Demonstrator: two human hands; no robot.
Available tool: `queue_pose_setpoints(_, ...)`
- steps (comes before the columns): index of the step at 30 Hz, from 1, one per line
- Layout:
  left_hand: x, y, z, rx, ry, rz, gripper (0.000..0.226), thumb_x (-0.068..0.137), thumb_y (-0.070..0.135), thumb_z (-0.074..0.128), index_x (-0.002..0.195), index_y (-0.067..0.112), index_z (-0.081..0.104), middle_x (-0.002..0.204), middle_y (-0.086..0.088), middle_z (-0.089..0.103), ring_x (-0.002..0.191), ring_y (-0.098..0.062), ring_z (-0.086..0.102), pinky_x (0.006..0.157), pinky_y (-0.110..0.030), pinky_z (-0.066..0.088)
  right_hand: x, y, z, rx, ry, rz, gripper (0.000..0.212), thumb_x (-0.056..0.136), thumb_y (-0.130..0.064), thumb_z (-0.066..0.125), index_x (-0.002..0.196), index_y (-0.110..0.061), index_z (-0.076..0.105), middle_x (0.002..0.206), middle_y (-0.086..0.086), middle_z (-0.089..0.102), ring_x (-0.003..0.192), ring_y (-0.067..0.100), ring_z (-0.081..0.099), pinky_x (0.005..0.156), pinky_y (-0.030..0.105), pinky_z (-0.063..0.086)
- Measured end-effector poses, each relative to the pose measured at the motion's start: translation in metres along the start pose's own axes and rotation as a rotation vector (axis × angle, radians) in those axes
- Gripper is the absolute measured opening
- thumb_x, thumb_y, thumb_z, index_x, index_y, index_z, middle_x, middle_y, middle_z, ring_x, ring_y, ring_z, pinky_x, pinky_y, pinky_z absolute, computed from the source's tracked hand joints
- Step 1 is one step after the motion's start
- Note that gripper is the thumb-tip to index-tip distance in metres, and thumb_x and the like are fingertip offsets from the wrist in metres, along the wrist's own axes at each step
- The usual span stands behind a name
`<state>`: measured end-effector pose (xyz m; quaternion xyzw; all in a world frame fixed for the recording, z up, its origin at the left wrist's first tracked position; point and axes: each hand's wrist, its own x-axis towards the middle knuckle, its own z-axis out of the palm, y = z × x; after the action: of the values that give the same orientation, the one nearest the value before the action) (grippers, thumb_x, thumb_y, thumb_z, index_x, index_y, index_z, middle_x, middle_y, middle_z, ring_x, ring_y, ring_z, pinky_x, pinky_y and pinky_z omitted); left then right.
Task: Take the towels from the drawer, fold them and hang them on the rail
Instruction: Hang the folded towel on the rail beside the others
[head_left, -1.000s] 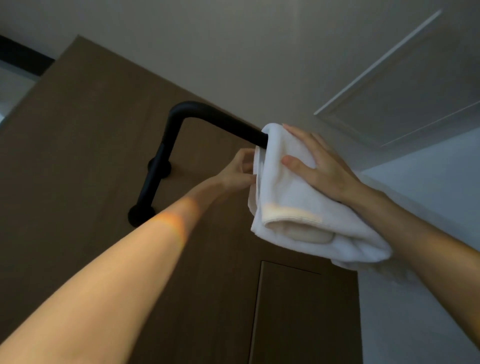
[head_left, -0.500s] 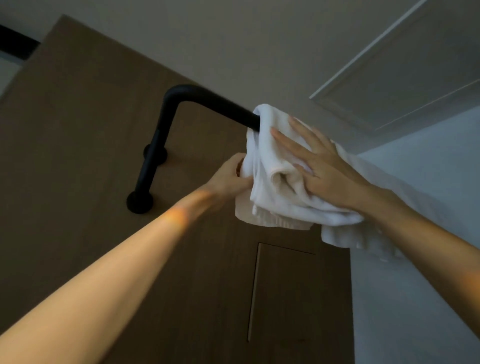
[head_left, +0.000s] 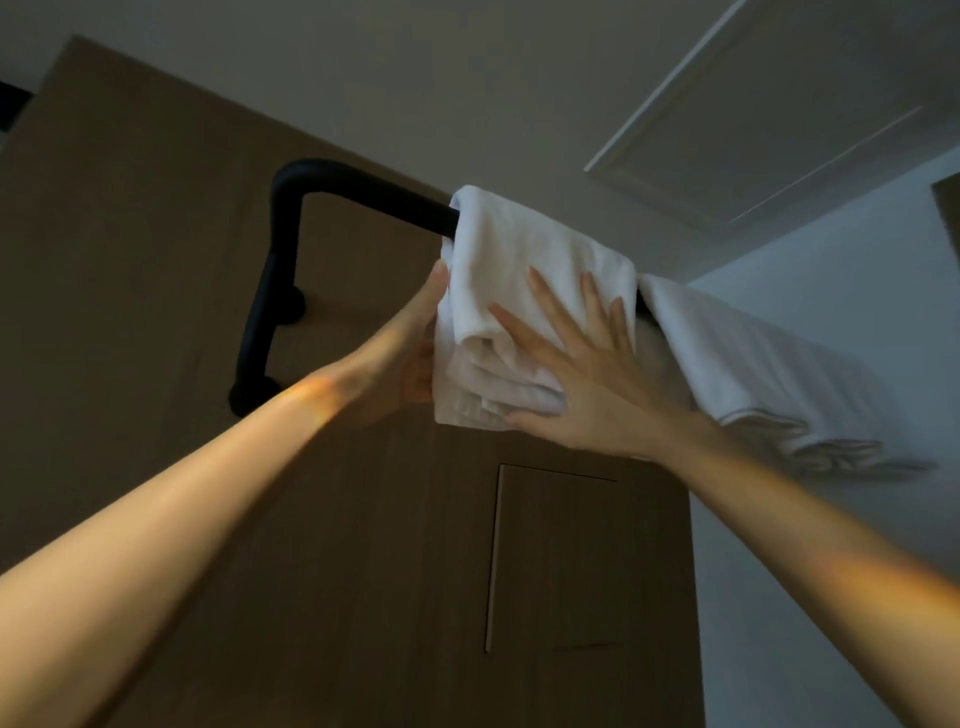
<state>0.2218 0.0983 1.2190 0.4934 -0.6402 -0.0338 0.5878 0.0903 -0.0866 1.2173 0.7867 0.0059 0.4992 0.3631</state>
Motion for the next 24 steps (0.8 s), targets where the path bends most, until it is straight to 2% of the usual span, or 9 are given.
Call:
queue_pose_setpoints(2,0.0,0.01,0.009,0.056,-0.018,-0.012,0.08,0.082,0.079,0.034,0.143,0.027,0.04,0.131,-0.004,0.061,0.115,-0.021,0.062,0.097,-0.048,0.047,-0.003,0.001,0.002,-0.008,0.034,0.012,0.095,0.084,-0.068,0.05,0.149,-0.045,-0.015,0.16,0.001,-0.025,0.145,0.04,-0.019,0.112,0.07,0.006)
queue_pose_setpoints(4,0.002,0.017,0.019,0.093,0.054,-0.05,0.081,0.079,0.077,0.046,0.14,0.025,0.043,0.124,-0.003,0.065,0.11,-0.019,0.065,0.096,-0.047,0.049,-0.005,0.002,0.006,-0.016,0.056,0.003,0.095,0.087,-0.054,0.058,0.152,-0.039,-0.009,0.161,0.009,-0.019,0.146,0.041,-0.015,0.114,0.066,0.009)
queue_pose_setpoints(7,0.006,0.016,0.023,0.03,0.181,-0.126,0.064,0.081,0.06,0.063,0.128,0.018,0.055,0.112,-0.006,0.071,0.1,-0.022,0.069,0.089,-0.043,0.054,-0.015,0.007,0.007,-0.055,0.087,0.001,0.094,0.086,-0.027,0.064,0.155,-0.03,0.001,0.16,0.018,-0.012,0.147,0.042,-0.004,0.117,0.055,0.006)
queue_pose_setpoints(10,0.008,0.009,0.021,0.002,0.276,-0.102,0.051,0.084,0.046,0.068,0.125,0.019,0.057,0.107,-0.006,0.073,0.095,-0.023,0.071,0.077,-0.037,0.058,-0.024,0.006,0.005,-0.061,0.162,0.086,0.086,0.087,-0.019,0.065,0.155,-0.029,0.013,0.16,0.021,-0.002,0.145,0.042,0.015,0.109,0.044,0.002)
queue_pose_setpoints(12,0.01,0.007,0.023,0.01,0.28,-0.056,0.047,0.085,0.044,0.068,0.126,0.024,0.057,0.109,-0.004,0.072,0.096,-0.021,0.071,0.077,-0.036,0.058,-0.026,0.003,0.008,-0.028,0.219,0.13,0.079,0.089,-0.013,0.065,0.153,-0.031,0.023,0.16,0.02,0.012,0.139,0.044,0.031,0.109,0.046,0.021)
queue_pose_setpoints(14,0.01,0.002,0.026,0.028,0.261,0.003,0.054,0.082,0.045,0.071,0.131,0.032,0.051,0.116,-0.001,0.069,0.101,-0.021,0.069,0.082,-0.041,0.057,-0.03,0.002,0.012,0.063,0.247,0.16,0.076,0.089,-0.003,0.063,0.15,-0.035,0.03,0.158,0.018,0.021,0.134,0.044,0.04,0.101,0.05,0.043)
queue_pose_setpoints(17,0.009,-0.006,0.032,-0.013,0.293,0.026,0.081,0.071,0.048,0.082,0.14,0.036,0.041,0.124,0.001,0.065,0.106,-0.022,0.067,0.09,-0.046,0.054,-0.041,0.005,0.018,0.162,0.278,0.163,0.076,0.088,0.003,0.063,0.148,-0.035,0.035,0.157,0.016,0.026,0.132,0.046,0.041,0.092,0.052,0.05)
queue_pose_setpoints(20,0.008,-0.012,0.038,-0.018,0.325,0.067,0.064,0.077,0.036,0.078,0.135,0.03,0.051,0.116,0.001,0.069,0.102,-0.018,0.069,0.088,-0.039,0.055,-0.047,0.005,0.025,0.247,0.298,0.16,0.076,0.088,0.006,0.062,0.146,-0.035,0.037,0.158,0.012,0.026,0.136,0.045,0.036,0.096,0.054,0.047)
queue_pose_setpoints(24,0.004,-0.009,0.041,0.026,0.396,0.069,0.052,0.079,0.031,0.076,0.128,0.027,0.058,0.112,0.002,0.071,0.099,-0.015,0.069,0.089,-0.038,0.056,-0.048,0.0,0.03,0.407,0.211,0.212,0.076,0.096,0.002,0.048,0.148,-0.048,0.024,0.163,-0.008,0.003,0.149,0.028,0.005,0.111,0.051,0.031)
